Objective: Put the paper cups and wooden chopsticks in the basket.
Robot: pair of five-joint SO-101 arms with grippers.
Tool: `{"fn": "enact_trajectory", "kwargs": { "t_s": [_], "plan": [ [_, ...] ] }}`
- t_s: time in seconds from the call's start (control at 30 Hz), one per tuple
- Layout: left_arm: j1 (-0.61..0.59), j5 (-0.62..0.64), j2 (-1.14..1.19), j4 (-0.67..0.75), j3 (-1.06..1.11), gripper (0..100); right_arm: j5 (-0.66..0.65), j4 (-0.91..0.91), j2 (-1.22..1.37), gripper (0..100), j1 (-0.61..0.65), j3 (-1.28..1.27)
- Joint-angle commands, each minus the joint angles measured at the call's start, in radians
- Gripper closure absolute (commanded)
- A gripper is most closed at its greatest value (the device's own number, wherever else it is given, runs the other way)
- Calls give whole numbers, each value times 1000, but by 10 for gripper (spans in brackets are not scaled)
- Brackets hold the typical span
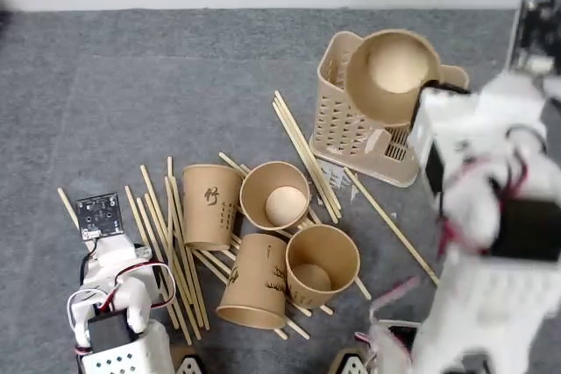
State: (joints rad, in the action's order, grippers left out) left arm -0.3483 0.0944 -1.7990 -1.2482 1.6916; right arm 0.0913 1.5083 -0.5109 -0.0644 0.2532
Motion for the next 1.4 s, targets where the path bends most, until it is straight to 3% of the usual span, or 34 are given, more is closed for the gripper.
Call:
{"fn": "enact_trajectory", "kwargs": {
  "t_s": [0.0,0.33,0.6,0.87,1.03,1.37],
  "plan": [
    [-8,8,-9,-2,-8,985,9,-25,94,991,-76,43],
    [-8,8,-9,-2,-8,985,17,24,206,978,-84,46],
    [-8,8,-9,-2,-8,985,98,25,205,736,-84,78],
    [-8,8,-9,-2,-8,985,94,18,216,757,-77,204],
    [-8,8,-9,-2,-8,985,58,5,259,757,-8,212],
    [-8,8,-9,-2,-8,985,52,-151,415,757,-8,212]
  ]
}}
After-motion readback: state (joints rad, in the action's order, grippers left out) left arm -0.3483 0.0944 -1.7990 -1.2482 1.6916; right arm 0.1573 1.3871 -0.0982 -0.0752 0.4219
